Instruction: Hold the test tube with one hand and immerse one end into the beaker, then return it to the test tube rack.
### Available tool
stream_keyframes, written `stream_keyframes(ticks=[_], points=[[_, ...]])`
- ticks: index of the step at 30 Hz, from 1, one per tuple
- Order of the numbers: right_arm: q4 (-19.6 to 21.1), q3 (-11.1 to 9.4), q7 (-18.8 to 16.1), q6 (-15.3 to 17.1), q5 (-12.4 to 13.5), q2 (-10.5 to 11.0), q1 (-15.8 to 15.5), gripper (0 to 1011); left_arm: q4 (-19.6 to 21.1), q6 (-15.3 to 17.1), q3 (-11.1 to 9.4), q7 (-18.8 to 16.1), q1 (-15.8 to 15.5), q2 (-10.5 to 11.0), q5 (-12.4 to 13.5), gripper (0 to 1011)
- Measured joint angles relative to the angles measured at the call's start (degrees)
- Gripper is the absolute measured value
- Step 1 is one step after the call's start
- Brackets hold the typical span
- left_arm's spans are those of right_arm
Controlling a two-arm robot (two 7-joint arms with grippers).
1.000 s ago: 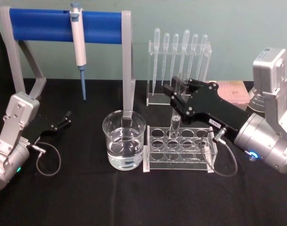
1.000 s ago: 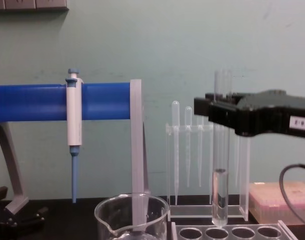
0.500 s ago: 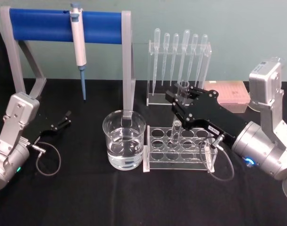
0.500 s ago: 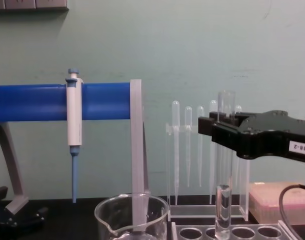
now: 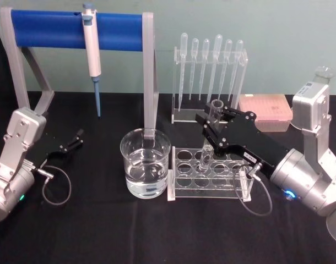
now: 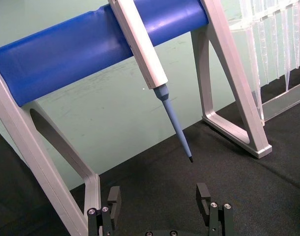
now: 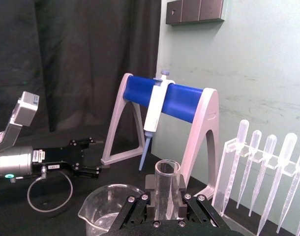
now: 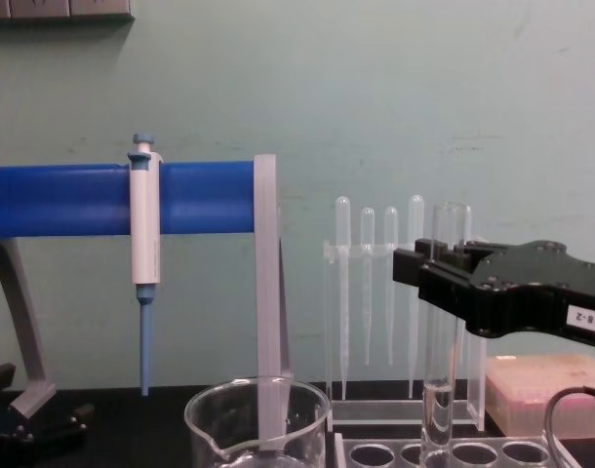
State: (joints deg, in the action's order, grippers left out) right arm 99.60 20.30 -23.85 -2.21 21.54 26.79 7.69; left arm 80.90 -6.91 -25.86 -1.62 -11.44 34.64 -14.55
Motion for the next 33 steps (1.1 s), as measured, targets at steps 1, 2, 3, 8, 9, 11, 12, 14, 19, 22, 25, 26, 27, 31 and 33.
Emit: stream_keyframes(ticks=[1, 2, 3, 8, 9, 11, 12, 14, 19, 22, 25, 26, 27, 31, 33], points=[[-0.4, 0.0, -0.1, -0.3, -0.1, -0.2, 0.0, 226, 0.0, 0.0, 0.0, 0.0, 0.0, 0.0, 0.0, 1000], [-0.6, 0.0, -0.2, -0.5, -0.1, -0.3, 0.0, 226, 0.0, 0.0, 0.0, 0.0, 0.0, 0.0, 0.0, 1000], [-0.8, 0.0, -0.2, -0.6, -0.2, -0.4, -0.1, 226, 0.0, 0.0, 0.0, 0.0, 0.0, 0.0, 0.0, 1000], [-2.0, 0.0, -0.5, -1.2, -0.4, -0.9, -0.1, 226, 0.0, 0.0, 0.0, 0.0, 0.0, 0.0, 0.0, 1000], [-2.4, 0.0, -0.5, -1.3, -0.5, -1.1, -0.1, 226, 0.0, 0.0, 0.0, 0.0, 0.0, 0.0, 0.0, 1000], [-3.1, 0.1, -0.7, -1.6, -0.6, -1.4, -0.1, 226, 0.0, 0.0, 0.0, 0.0, 0.0, 0.0, 0.0, 1000], [-3.3, 0.1, -0.7, -1.6, -0.6, -1.4, -0.1, 226, 0.0, 0.0, 0.0, 0.0, 0.0, 0.0, 0.0, 1000], [-3.8, 0.2, -0.8, -1.9, -0.7, -1.7, 0.0, 226, 0.0, 0.0, 0.0, 0.0, 0.0, 0.0, 0.0, 1000], [-4.9, 0.4, -1.0, -2.3, -1.0, -2.1, 0.1, 226, 0.0, 0.0, 0.0, 0.0, 0.0, 0.0, 0.0, 1000], [-5.4, 0.4, -1.1, -2.4, -1.2, -2.3, 0.1, 226, 0.0, 0.0, 0.0, 0.0, 0.0, 0.0, 0.0, 1000], [-5.9, 0.5, -1.2, -2.5, -1.3, -2.5, 0.1, 226, 0.0, 0.0, 0.0, 0.0, 0.0, 0.0, 0.0, 1000], [-6.1, 0.5, -1.3, -2.6, -1.3, -2.6, 0.1, 226, 0.0, 0.0, 0.0, 0.0, 0.0, 0.0, 0.0, 1000], [-6.2, 0.5, -1.3, -2.6, -1.3, -2.6, 0.1, 226, 0.0, 0.0, 0.0, 0.0, 0.0, 0.0, 0.0, 1000], [-6.7, 0.6, -1.3, -2.6, -1.4, -2.8, 0.1, 226, 0.0, 0.0, 0.0, 0.0, 0.0, 0.0, 0.0, 1000], [-6.8, 0.6, -1.3, -2.6, -1.5, -2.9, 0.1, 226, 0.0, 0.0, 0.0, 0.0, 0.0, 0.0, 0.0, 1000]])
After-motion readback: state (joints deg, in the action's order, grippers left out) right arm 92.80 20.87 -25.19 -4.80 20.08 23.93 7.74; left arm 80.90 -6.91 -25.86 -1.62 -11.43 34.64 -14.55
